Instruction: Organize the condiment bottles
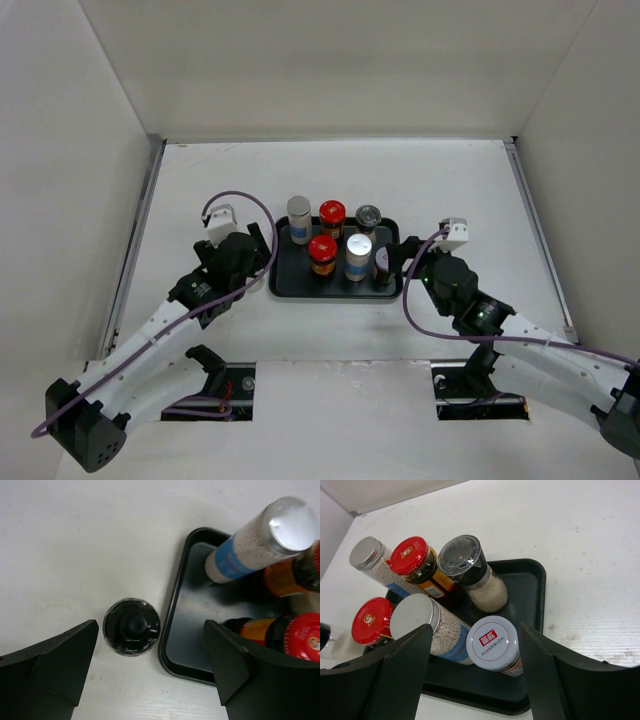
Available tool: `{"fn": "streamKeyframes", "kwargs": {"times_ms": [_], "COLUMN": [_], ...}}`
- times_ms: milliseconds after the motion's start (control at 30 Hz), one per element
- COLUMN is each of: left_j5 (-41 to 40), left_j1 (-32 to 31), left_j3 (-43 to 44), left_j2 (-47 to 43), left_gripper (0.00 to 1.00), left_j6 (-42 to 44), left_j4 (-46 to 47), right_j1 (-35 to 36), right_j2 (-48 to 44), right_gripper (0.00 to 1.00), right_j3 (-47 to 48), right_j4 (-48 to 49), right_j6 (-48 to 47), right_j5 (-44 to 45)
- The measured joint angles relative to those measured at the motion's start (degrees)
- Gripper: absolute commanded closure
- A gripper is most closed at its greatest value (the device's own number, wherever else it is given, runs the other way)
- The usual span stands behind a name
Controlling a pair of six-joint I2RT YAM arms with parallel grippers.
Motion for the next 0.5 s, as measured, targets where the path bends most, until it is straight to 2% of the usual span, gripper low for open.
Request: {"fn": "streamKeyframes", "kwargs": {"times_ms": [367, 500], "left_j5": [1.6, 3.2], "left_j1": [5.4, 5.4], "left_j3": [-4.7, -5.2], "left_j2": [3.7, 5.7], "left_gripper": [0.26, 0.37], "left_j6": [-1.6, -1.6], "left_j4": [1.6, 4.2], "right_j1": [0.5, 0.5], "right_j2": [0.1, 0.3], "right_gripper": [0.21, 0.21], "right_j3": [0.0, 0.0], "right_j4": [0.0, 0.0], "right_j6": [-0.1, -0.1], "right_j5": [0.0, 0.0]}}
